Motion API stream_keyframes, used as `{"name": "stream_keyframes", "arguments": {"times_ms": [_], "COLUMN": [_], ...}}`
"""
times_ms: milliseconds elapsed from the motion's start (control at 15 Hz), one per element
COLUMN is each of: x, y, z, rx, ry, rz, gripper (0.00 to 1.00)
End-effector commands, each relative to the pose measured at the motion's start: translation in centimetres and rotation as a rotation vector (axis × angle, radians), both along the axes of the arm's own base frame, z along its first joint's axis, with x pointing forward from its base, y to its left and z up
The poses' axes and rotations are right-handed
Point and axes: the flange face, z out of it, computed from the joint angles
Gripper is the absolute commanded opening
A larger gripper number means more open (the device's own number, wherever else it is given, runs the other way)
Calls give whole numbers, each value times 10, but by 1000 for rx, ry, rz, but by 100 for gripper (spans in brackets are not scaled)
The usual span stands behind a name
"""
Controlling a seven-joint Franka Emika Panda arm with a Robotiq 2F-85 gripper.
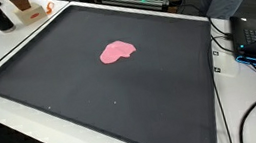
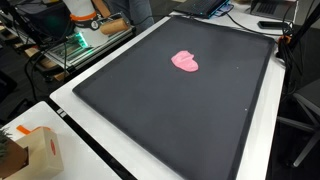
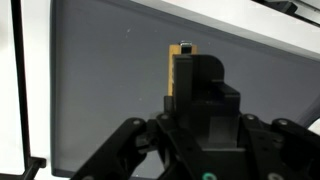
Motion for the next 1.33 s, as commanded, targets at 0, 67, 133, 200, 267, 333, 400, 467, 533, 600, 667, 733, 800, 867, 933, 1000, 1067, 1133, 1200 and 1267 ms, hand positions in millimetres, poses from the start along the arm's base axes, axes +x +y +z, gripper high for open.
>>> {"name": "stream_keyframes", "arguments": {"times_ms": [0,67,133,200,267,333,400,467,533,600,667,733,800,867,933,1000,1067,1133,1200,1267], "x": [0,0,0,0,0,0,0,0,0,0,0,0,0,0,0,0,0,0,5,11], "y": [0,0,0,0,0,0,0,0,0,0,0,0,0,0,0,0,0,0,2,5], "z": [1,1,1,1,1,1,1,1,1,1,1,1,1,1,1,1,1,1,1,2], "rx": [0,0,0,0,0,0,0,0,0,0,0,0,0,0,0,0,0,0,22,38], "ry": [1,1,1,1,1,1,1,1,1,1,1,1,1,1,1,1,1,1,-4,-6], "rz": [0,1,1,1,1,1,1,1,2,2,2,2,2,2,2,2,2,2,18,31], "gripper": [48,48,48,48,48,48,48,48,48,48,48,48,48,48,48,48,48,23,23,23]}}
